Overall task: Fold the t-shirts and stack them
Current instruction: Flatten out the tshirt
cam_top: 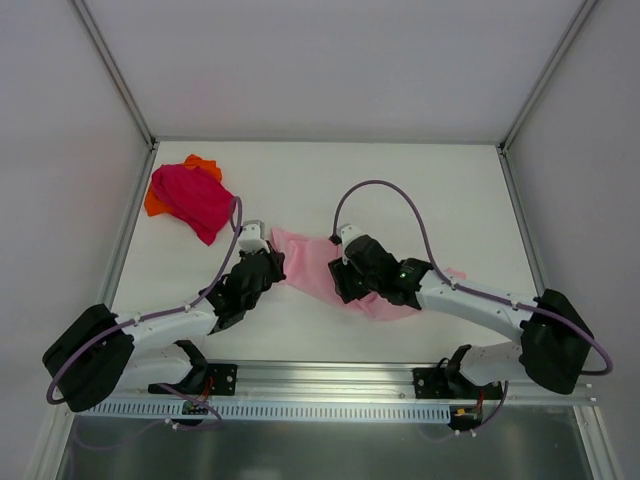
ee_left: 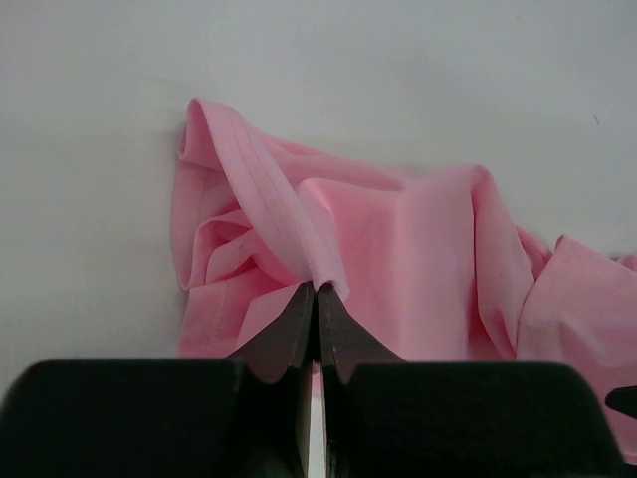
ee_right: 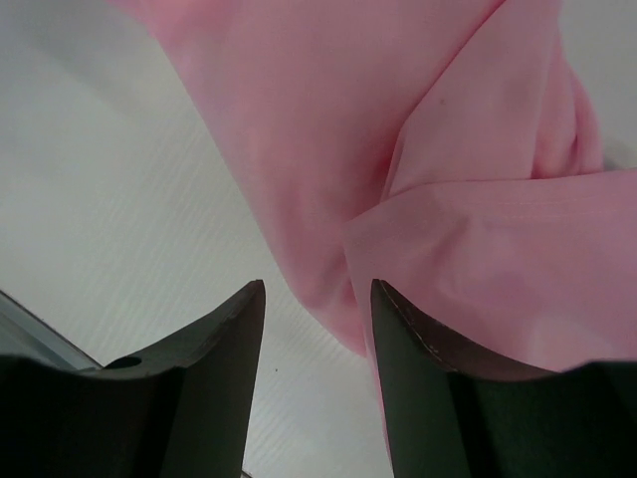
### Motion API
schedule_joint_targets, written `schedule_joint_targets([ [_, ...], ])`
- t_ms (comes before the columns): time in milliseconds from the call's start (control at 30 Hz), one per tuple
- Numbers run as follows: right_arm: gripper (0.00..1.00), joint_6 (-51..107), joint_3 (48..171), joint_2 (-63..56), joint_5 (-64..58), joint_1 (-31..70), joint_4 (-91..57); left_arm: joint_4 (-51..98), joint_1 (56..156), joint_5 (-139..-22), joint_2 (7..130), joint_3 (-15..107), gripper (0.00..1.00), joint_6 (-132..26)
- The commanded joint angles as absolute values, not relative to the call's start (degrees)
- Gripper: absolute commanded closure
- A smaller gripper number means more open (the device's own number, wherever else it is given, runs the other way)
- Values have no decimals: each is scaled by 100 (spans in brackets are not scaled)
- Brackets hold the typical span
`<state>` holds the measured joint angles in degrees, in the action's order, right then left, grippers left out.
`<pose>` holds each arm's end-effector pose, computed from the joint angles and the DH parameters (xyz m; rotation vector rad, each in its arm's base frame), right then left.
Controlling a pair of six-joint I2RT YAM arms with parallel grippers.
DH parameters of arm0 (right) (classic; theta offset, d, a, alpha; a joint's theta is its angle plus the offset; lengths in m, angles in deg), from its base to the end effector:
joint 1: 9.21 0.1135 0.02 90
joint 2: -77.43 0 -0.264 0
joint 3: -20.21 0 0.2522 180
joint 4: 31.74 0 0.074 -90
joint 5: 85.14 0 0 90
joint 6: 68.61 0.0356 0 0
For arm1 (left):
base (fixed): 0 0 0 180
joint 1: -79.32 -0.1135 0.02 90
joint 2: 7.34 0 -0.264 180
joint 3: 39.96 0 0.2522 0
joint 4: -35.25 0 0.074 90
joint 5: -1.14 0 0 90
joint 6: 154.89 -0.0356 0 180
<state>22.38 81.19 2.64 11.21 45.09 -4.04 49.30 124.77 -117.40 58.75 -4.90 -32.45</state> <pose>0.1652 0.2231 0.2356 -0.9879 2.0972 0.3704 0.1733 -0.1518 0.1941 -0.1347 1.8533 -0.4884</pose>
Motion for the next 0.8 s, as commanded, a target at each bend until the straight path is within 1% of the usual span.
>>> schedule_joint_targets([
  [0,50,2367,8213,9,864,4528,-1006,5226,12538,-11848,5867,-440,100,-3325],
  [367,51,2262,8283,-685,1065,4563,-1121,5094,12538,-11927,5357,-677,100,-3396],
  [533,52,2192,8670,-1186,2030,4642,-595,5067,12538,-11918,5296,-713,100,-3413],
  [767,53,1955,9048,-1556,2823,4914,-154,5023,12538,-11936,5234,-730,100,-3466],
])
